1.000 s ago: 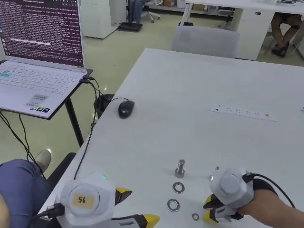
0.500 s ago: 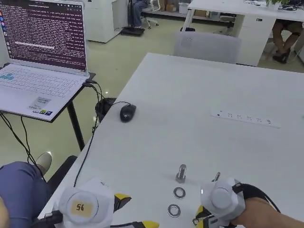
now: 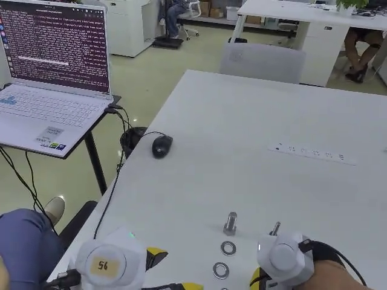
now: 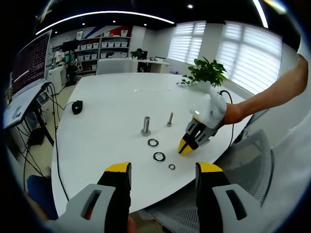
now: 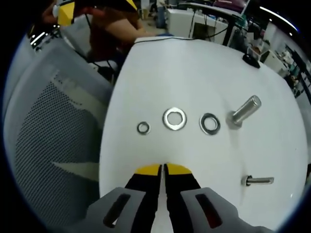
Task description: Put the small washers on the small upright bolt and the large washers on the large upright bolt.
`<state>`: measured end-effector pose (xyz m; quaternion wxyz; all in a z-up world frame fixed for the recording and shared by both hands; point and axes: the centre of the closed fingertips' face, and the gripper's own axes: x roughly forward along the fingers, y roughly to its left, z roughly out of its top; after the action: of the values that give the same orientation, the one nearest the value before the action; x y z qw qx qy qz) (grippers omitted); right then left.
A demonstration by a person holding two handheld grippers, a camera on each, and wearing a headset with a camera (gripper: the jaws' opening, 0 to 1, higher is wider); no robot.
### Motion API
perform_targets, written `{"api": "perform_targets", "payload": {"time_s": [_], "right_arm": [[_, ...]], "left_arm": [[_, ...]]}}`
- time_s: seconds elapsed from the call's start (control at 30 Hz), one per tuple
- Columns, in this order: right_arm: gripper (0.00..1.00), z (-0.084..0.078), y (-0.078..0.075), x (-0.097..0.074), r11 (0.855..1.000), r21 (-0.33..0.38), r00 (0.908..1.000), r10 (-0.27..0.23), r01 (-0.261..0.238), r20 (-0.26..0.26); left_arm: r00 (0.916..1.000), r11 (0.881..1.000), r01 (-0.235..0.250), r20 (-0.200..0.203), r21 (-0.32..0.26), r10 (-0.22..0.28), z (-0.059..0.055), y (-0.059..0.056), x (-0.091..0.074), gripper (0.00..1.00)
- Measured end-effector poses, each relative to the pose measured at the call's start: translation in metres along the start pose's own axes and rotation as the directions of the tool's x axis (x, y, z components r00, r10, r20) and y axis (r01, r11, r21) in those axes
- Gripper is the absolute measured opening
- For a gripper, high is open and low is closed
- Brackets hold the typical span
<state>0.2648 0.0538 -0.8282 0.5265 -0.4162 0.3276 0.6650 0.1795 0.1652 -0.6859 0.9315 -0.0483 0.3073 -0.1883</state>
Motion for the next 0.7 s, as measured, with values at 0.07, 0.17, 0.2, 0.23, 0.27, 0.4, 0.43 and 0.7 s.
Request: {"api": "perform_targets", "payload": {"time_s": [0.07, 0.17, 0.2, 0.23, 0.27, 0.4, 0.43, 0.7], "right_arm": [[0.12, 0.007, 0.008, 0.002, 1.0, 0.007, 0.9995, 0.026, -0.026, 0.017], [0.14, 0.019, 0.024, 0.007, 0.997, -0.055, 0.9967, 0.065, -0.063, 0.048], [0.14, 0.022, 0.025, 0.009, 0.996, -0.068, 0.9968, 0.06, -0.057, 0.052], [0.14, 0.026, 0.027, 0.01, 0.995, -0.076, 0.9967, 0.061, -0.057, 0.054], [0.14, 0.029, 0.026, 0.012, 0.996, -0.073, 0.9966, 0.061, -0.057, 0.055], [0.16, 0.042, 0.027, 0.017, 0.994, -0.088, 0.9955, 0.069, -0.063, 0.065], [0.16, 0.043, 0.028, 0.018, 0.994, -0.092, 0.9953, 0.072, -0.066, 0.064], [0.16, 0.047, 0.03, 0.019, 0.984, -0.159, 0.996, 0.083, -0.076, 0.035]], "left_arm": [[1.0, 1.0, -0.003, -0.005, -0.003, 0.003, -0.003, 0.001, -0.001, 0.52], [0.9999, 1.0, -0.009, -0.005, -0.011, 0.009, -0.005, 0.003, -0.003, 0.52], [0.9999, 1.0, -0.01, -0.006, -0.011, 0.01, -0.006, 0.003, -0.003, 0.52], [0.9999, 1.0, -0.012, -0.008, -0.011, 0.012, -0.006, 0.003, -0.003, 0.52], [0.9999, 1.0, -0.013, -0.008, -0.012, 0.012, -0.007, 0.003, -0.004, 0.52], [0.9998, 1.0, -0.018, -0.007, -0.016, 0.018, -0.007, 0.004, -0.005, 0.52], [0.9998, 1.0, -0.019, -0.007, -0.016, 0.019, -0.007, 0.004, -0.006, 0.52], [0.9997, 0.999, -0.024, -0.003, -0.021, 0.024, -0.008, 0.006, -0.007, 0.52]]}}
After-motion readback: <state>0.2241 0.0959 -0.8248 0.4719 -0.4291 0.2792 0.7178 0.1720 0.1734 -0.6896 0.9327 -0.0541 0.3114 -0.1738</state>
